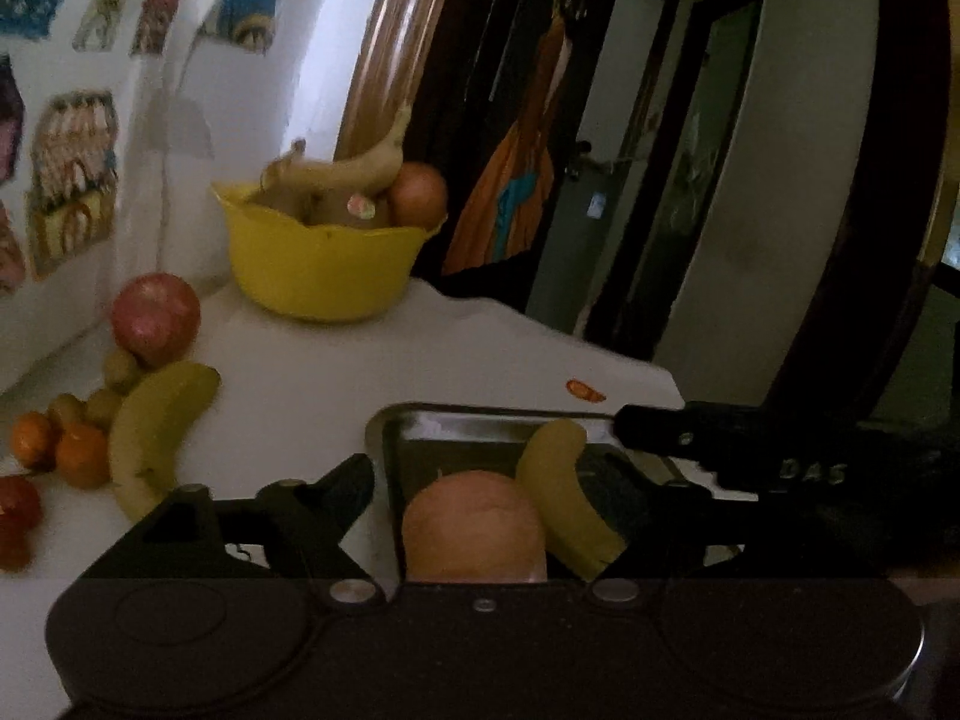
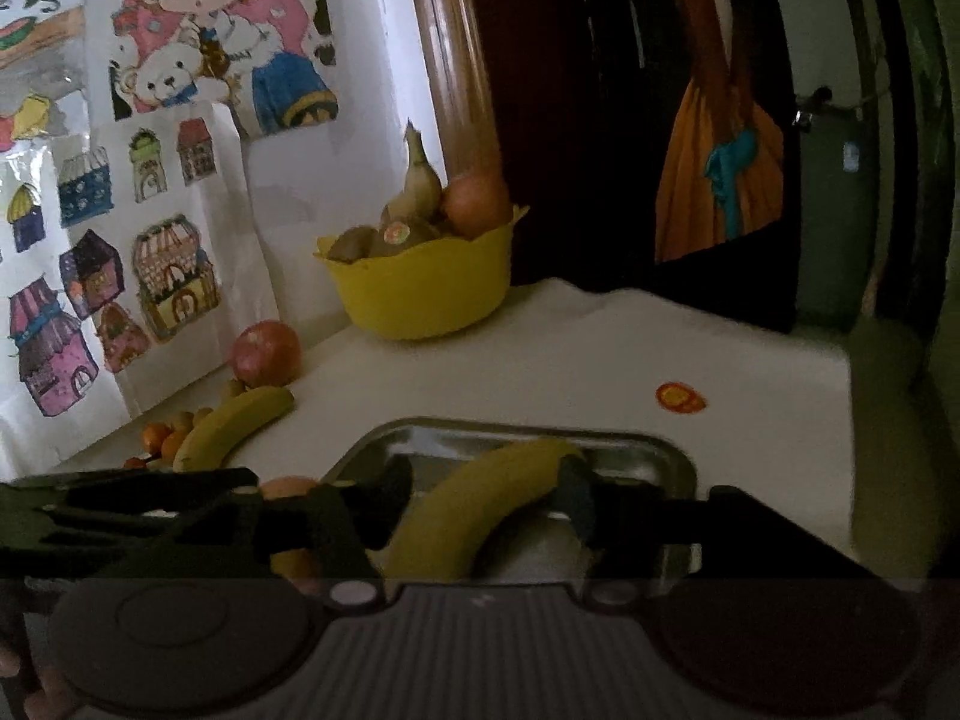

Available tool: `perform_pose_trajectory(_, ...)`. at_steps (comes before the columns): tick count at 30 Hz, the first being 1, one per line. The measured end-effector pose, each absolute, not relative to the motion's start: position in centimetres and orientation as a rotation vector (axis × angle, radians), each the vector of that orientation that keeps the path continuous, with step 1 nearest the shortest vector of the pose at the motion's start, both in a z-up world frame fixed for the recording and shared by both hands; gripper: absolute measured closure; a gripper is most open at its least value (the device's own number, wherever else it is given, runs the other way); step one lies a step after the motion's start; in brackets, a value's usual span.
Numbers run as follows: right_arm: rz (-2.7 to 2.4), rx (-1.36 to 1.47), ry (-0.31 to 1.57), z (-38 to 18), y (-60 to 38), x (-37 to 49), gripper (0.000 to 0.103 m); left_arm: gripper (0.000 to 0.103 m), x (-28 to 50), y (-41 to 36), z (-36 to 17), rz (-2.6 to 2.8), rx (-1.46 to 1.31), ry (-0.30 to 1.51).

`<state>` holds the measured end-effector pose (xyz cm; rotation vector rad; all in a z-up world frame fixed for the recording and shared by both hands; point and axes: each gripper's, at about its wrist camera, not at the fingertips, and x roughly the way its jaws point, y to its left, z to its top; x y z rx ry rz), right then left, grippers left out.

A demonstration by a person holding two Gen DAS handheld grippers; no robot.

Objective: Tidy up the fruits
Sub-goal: 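Withdraw both open grippers from the tray back toward the remaining fruit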

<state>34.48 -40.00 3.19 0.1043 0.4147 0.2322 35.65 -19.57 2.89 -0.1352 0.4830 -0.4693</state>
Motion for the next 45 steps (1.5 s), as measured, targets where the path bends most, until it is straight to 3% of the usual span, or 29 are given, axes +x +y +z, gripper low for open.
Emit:
perform_pose_trajectory(2, 0.218, 0.100, 0.384, 4.0, -40.1, 33.3, 0.023, 0.014, 34.8, -19.0, 3.4, -0.462, -0.146, 0.471)
perform_pose_trajectory(5, 0.200, 0.086, 0.344, 5.4, -39.9, 31.4, 0.014, 0.002, 33.2, -17.6, 4.5, -0.439, -0.166, 0.437)
perform_pose_trajectory(10, 0.185, 0.067, 0.277, 7.5, -39.0, 28.2, 0.000, 0.001, 30.2, -14.6, 6.1, -0.382, -0.187, 0.381)
perform_pose_trajectory(30, 0.394, -0.087, 0.308, 8.2, -26.0, 18.3, 0.000, 0.001, 19.5, -1.3, 7.5, -0.115, -0.167, 0.329)
perform_pose_trajectory(45, 0.527, -0.223, 0.444, 4.1, -17.3, 19.3, 0.000, 0.001, 17.8, 3.9, 4.4, 0.008, -0.170, 0.410)
